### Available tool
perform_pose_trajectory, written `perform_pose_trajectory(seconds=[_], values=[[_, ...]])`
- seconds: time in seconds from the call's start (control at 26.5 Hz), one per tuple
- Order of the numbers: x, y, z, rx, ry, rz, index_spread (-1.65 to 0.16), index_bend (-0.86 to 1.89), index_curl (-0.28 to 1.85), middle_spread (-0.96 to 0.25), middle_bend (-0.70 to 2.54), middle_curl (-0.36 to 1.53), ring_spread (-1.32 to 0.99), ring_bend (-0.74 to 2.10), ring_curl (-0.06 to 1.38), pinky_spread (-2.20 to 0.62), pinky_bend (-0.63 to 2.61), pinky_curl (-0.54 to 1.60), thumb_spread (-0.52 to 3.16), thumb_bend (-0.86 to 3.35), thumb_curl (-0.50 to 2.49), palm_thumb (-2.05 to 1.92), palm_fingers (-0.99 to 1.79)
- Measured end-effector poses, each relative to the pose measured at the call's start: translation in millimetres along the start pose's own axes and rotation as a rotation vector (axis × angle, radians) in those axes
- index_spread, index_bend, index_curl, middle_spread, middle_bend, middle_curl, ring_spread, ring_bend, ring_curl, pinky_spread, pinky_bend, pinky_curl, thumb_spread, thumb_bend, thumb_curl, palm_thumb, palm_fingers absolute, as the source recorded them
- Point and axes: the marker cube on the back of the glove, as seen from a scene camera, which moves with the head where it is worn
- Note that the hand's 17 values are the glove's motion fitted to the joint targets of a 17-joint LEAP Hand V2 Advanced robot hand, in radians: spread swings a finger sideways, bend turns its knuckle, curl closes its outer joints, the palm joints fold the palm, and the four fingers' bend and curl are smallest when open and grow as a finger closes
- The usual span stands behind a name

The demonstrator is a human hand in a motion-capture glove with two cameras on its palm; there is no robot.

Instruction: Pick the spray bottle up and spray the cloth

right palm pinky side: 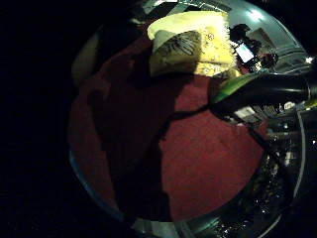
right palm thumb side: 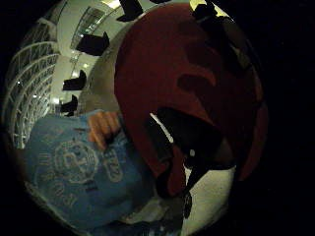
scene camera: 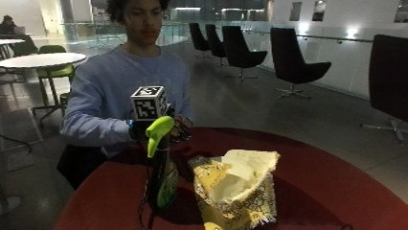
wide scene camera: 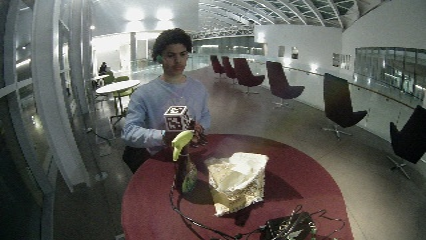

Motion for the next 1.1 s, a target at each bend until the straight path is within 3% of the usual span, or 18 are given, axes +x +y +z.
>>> perform_pose_trajectory(seconds=[0.34,0.57,1.1], values=[[21.8,-3.5,-11.3,0.033,-0.012,0.041,-0.39,0.24,0.28,-0.03,0.26,0.24,0.02,0.22,0.17,0.21,0.19,0.20,1.08,0.15,0.17,0.45,0.52],[32.4,2.2,-21.4,0.086,-0.049,0.155,-0.39,0.20,0.30,-0.03,0.24,0.26,0.02,0.22,0.19,0.21,0.19,0.23,1.12,0.12,0.19,0.47,0.54],[114.8,12.4,-52.6,0.527,-0.489,0.689,-0.38,0.04,0.23,-0.03,0.26,0.32,0.01,0.38,0.27,0.17,0.30,0.30,1.10,0.05,0.23,0.54,0.62]])
